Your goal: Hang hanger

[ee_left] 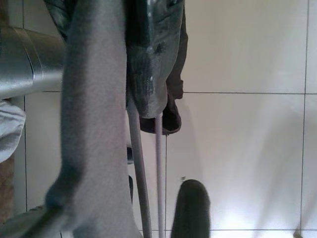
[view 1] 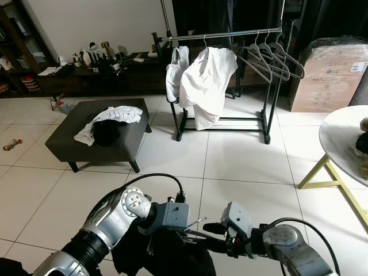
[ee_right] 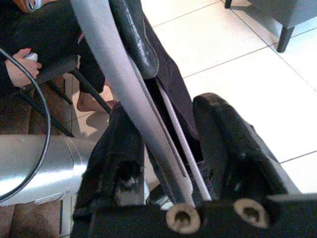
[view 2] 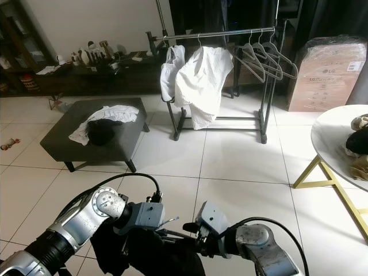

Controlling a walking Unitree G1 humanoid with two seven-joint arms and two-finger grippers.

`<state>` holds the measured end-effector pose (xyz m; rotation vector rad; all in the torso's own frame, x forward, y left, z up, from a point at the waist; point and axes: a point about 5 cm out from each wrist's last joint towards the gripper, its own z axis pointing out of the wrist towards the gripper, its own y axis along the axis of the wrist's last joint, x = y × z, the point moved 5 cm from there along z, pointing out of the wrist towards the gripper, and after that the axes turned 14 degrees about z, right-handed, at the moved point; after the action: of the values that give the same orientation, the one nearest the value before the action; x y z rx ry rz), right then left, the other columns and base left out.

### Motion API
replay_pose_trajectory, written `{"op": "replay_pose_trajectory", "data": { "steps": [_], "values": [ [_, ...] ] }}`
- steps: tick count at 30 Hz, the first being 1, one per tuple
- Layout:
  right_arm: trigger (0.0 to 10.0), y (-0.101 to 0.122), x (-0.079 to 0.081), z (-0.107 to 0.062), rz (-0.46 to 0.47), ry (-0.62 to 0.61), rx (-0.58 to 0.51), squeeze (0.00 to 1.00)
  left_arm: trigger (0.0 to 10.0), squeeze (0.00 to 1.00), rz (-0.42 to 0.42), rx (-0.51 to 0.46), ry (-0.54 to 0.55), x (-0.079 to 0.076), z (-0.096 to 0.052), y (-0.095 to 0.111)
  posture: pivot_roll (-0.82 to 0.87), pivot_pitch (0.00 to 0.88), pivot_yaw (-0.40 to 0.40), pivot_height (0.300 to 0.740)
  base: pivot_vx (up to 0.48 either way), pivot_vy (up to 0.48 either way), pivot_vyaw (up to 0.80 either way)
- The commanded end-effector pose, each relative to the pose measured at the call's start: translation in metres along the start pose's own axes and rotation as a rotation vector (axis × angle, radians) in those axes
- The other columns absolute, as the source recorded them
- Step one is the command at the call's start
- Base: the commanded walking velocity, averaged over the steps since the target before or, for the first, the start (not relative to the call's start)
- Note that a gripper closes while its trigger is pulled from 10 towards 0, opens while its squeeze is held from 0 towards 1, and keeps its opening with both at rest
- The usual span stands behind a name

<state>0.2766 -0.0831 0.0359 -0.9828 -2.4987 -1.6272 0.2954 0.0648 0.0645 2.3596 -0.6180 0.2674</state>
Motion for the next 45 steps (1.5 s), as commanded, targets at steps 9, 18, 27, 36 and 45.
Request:
{"op": "replay_pose_trajectory", "data": {
  "steps": [9,18,27,36,45],
  "values": [
    [0.0,0.0,-0.005,-0.001,-0.011,-0.027,0.001,0.0,10.0,0.0,0.006,-0.033,0.026,0.009,-0.009,0.007,-0.15,0.08,0.153,0.74,0.0,0.0,0.0],
    [0.0,-0.005,-0.002,-0.004,-0.016,0.0,0.027,0.0,10.0,0.0,0.003,-0.045,0.049,0.013,-0.011,0.008,-0.15,0.082,0.152,0.74,0.0,0.0,0.0],
    [0.0,-0.007,-0.001,-0.004,-0.02,0.014,0.037,0.0,10.0,0.0,-0.01,-0.088,0.044,0.012,-0.012,0.013,-0.15,0.081,0.151,0.74,0.0,0.0,0.0],
    [0.0,-0.005,-0.003,-0.004,-0.033,0.001,0.031,0.0,10.0,1.0,-0.057,-0.192,-0.012,0.003,-0.017,0.025,-0.15,0.081,0.152,0.74,0.0,0.0,0.0],
    [0.0,-0.01,-0.012,-0.003,-0.023,-0.038,0.038,0.0,10.0,1.0,-0.031,-0.158,-0.079,-0.011,-0.034,0.016,-0.14,0.083,0.152,0.74,0.0,0.0,0.0]
  ]
}}
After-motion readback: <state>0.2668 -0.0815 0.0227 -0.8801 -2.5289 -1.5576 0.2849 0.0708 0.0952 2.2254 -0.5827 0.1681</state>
